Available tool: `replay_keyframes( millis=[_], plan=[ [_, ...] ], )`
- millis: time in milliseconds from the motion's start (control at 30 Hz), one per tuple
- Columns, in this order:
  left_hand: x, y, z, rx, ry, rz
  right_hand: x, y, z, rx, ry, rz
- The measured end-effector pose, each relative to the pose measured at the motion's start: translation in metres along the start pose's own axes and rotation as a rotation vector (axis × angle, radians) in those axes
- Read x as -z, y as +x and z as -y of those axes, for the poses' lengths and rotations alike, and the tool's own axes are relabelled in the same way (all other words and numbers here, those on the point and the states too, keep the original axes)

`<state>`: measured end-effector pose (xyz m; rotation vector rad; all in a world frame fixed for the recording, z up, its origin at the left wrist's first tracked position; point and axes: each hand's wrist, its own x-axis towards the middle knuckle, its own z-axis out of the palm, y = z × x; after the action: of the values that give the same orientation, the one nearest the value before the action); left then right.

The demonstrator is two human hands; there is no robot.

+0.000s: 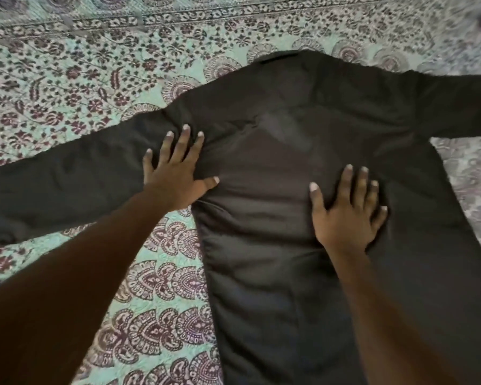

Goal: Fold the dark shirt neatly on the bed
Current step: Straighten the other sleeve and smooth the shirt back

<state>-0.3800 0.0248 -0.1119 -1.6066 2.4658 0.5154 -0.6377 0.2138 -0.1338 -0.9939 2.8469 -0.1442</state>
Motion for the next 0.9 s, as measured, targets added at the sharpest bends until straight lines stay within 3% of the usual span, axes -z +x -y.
replay_keyframes(
  millis=[67,133,200,267,300,367,467,533,600,667,767,833,900],
  plan=[
    [0.004,-0.001,-0.015,-0.114,0.05,-0.113,0.002,0.014,-0.002,-0.181,0.06,-0.021],
    [0.004,0.002,-0.041,-0.258,0.065,-0.106,0.003,0.033,0.02,-0.181,0.081,-0.12],
    [-0.005,0.009,-0.072,-0.256,0.043,0.016,-0.001,0.049,0.05,0.106,0.067,-0.113],
    [-0.016,0.012,-0.094,-0.137,0.023,0.131,-0.006,0.059,0.069,0.464,0.017,0.06],
    [-0.019,0.013,-0.097,-0.091,0.021,0.156,-0.007,0.064,0.067,0.534,0.0,0.126],
    [-0.018,0.015,-0.1,-0.059,0.016,0.201,-0.003,0.074,0.034,0.435,0.004,0.13],
    [-0.008,0.014,-0.102,-0.059,0.023,0.272,0.015,0.062,-0.057,0.092,-0.002,-0.026],
    [-0.005,0.013,-0.106,-0.05,0.052,0.294,0.029,0.054,-0.11,-0.122,0.024,-0.019],
    [-0.004,0.012,-0.11,-0.03,0.065,0.294,0.035,0.054,-0.126,-0.28,0.06,0.047],
    [-0.003,0.012,-0.112,-0.022,0.074,0.285,0.035,0.064,-0.106,-0.308,0.084,-0.022],
    [-0.002,0.014,-0.112,-0.018,0.089,0.309,0.03,0.095,-0.026,0.024,0.107,-0.159],
    [-0.002,0.015,-0.112,-0.027,0.077,0.318,0.026,0.118,0.032,0.265,0.163,-0.069],
    [-0.003,0.016,-0.112,-0.026,0.071,0.318,0.016,0.133,0.059,0.352,0.177,0.104]
  ],
)
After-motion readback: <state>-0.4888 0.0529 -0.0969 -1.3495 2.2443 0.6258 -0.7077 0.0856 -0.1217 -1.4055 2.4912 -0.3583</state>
